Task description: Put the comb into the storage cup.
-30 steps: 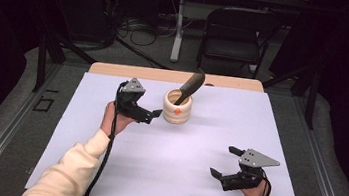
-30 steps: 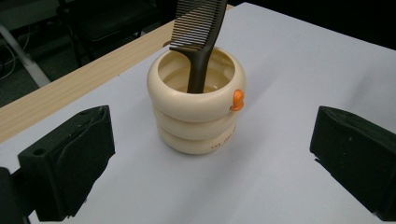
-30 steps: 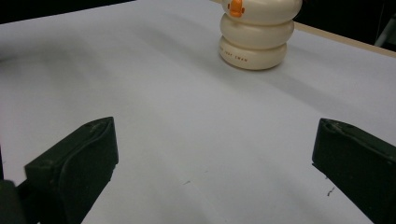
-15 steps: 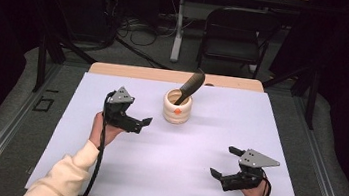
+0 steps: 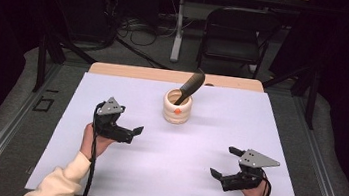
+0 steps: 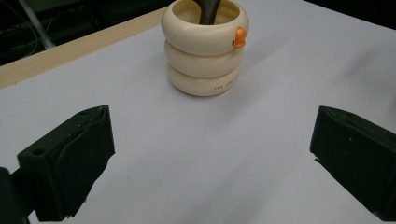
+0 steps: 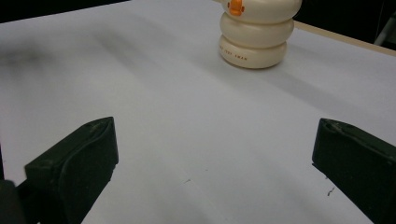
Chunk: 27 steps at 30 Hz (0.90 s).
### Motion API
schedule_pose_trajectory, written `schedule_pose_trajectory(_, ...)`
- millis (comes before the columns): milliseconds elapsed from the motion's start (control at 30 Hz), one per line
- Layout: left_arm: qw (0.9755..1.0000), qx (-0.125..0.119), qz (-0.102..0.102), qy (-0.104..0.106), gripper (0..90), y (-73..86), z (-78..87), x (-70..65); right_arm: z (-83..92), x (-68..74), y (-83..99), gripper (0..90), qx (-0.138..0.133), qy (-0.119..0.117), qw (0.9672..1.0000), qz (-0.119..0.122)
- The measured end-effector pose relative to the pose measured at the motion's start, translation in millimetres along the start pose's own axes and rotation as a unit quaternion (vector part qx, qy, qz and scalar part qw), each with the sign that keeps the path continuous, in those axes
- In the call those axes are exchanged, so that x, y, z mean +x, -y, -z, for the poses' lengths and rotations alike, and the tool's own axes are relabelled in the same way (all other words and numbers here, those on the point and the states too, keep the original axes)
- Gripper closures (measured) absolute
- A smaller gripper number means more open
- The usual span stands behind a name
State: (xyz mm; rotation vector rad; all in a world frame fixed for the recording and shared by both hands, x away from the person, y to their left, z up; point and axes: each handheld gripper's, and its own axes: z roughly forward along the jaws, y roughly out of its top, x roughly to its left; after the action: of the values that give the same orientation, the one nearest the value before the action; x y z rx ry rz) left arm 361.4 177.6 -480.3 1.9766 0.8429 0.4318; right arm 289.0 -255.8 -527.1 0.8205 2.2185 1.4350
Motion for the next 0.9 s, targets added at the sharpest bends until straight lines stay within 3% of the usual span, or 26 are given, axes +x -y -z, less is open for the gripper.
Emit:
schedule_pose_trajectory(267, 1.0000, 0.000, 0.002, -0.006, 0.0, 13.0, 10.0, -4.8, 0.5, 0.5, 0.0, 0.0, -0.001, 0.000, 1.0000, 0.000)
schedule_pose_trajectory(900, 0.9999, 0.003, -0.005, -0.015, 0.0, 30.1, 16.7, -14.9, 0.5, 1.0, 0.2, 0.0, 0.001, 0.002, 1.0000, 0.001)
